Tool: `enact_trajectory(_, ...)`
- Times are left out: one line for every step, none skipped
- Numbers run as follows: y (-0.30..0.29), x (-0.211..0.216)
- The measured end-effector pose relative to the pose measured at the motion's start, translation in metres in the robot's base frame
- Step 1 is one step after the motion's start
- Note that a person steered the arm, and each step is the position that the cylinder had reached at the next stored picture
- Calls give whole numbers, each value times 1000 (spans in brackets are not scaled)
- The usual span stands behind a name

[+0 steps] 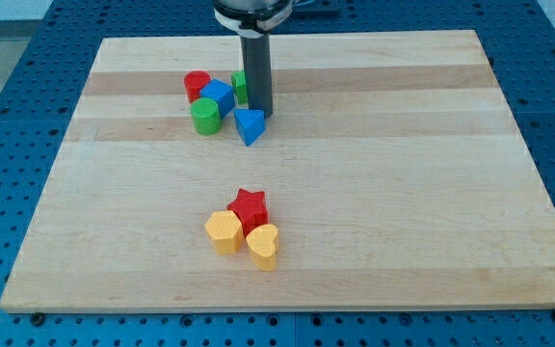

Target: Move the blue cube into the red circle

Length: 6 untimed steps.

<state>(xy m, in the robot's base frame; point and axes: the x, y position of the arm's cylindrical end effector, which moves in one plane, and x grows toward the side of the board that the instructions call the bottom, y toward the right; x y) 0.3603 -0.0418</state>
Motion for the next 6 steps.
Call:
enact_trajectory(0,-14)
enact_trajectory(-4,-24)
enact_trajectory(-19,-24)
enact_trajectory(-34,-16)
enact_trajectory(-42,-11)
enact_trajectory(-42,-11)
